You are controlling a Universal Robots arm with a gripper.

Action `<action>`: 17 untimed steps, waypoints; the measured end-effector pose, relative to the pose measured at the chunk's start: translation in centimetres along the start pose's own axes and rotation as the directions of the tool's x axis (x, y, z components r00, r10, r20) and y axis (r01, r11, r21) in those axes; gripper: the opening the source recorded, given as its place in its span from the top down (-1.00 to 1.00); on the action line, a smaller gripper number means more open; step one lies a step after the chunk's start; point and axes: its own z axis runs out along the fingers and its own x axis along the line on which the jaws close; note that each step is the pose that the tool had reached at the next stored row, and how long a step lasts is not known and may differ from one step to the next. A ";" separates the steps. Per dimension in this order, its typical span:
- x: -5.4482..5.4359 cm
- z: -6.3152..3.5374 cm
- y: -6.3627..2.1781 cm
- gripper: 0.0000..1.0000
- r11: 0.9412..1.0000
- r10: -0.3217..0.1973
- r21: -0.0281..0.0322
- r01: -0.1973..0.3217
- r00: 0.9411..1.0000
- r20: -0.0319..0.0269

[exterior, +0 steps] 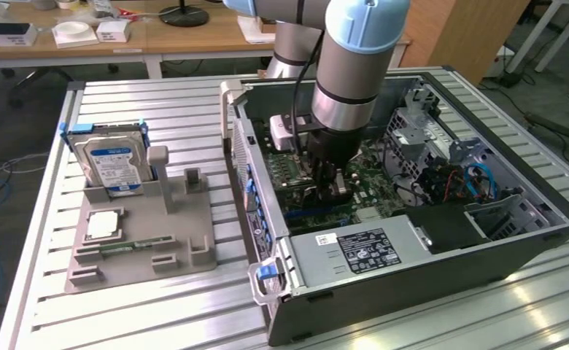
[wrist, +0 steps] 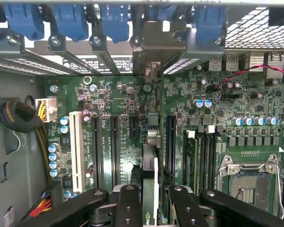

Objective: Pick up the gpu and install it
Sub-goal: 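Insert the gpu into the slot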

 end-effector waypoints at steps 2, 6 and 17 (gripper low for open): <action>-0.1 0.01 0.00 0.47 1.000 0.000 0.000 0.000 1.000 0.000; -0.1 0.01 0.00 0.47 1.000 0.000 0.000 0.000 1.000 0.000; 0.0 0.02 0.00 0.47 1.000 0.000 0.000 0.000 1.000 0.000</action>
